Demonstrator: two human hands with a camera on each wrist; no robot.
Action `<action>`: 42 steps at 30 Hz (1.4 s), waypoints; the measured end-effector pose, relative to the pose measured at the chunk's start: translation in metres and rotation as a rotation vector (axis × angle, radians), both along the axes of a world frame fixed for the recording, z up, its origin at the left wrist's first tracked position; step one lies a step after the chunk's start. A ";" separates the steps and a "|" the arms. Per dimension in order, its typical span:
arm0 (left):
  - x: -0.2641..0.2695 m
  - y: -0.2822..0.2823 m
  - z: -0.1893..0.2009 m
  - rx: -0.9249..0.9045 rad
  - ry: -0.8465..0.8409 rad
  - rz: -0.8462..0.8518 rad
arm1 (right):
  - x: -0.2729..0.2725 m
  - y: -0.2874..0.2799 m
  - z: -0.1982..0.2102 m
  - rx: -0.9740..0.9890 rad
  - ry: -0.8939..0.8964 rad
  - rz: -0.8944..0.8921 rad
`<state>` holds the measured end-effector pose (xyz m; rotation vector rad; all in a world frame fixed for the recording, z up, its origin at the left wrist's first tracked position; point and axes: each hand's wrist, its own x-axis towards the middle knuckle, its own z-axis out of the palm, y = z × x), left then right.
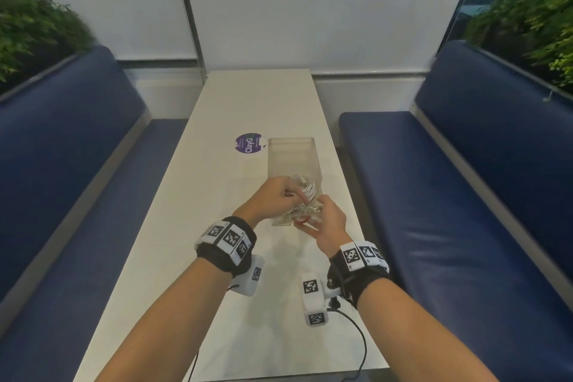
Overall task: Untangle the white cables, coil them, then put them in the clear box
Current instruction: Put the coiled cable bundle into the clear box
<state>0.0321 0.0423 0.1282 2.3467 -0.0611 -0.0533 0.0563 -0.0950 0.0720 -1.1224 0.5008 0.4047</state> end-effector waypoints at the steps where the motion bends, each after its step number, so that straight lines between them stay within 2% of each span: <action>1: 0.001 0.002 -0.004 0.011 0.010 0.011 | -0.001 0.000 0.000 0.001 -0.011 0.008; 5: 0.000 0.008 -0.023 0.163 -0.043 0.030 | -0.007 0.001 0.000 0.024 -0.051 0.030; 9: 0.002 0.008 -0.034 0.352 -0.133 0.062 | -0.009 0.006 -0.006 0.004 -0.013 -0.023; 14: 0.005 0.005 -0.032 0.356 -0.107 0.096 | -0.020 0.012 -0.008 0.026 0.021 -0.094; 18: 0.003 0.001 -0.029 0.351 -0.138 0.038 | -0.027 0.013 -0.010 0.055 0.074 -0.142; 22: 0.000 0.002 -0.034 0.641 -0.230 -0.093 | -0.031 0.011 -0.010 0.112 0.116 -0.138; 29: -0.003 0.001 -0.037 0.579 -0.090 -0.165 | -0.036 0.011 -0.005 0.174 0.142 -0.107; 31: -0.005 -0.001 -0.039 0.622 -0.132 -0.159 | -0.037 0.011 0.001 0.164 0.131 -0.076; 34: -0.011 -0.006 -0.045 0.783 -0.261 -0.156 | -0.036 0.012 0.004 0.144 0.130 -0.082; 38: -0.019 -0.008 -0.054 0.724 -0.232 -0.206 | -0.039 0.012 -0.002 0.160 0.118 -0.145; 42: -0.014 -0.004 -0.050 0.795 -0.296 -0.216 | -0.040 0.013 -0.006 0.185 0.090 -0.181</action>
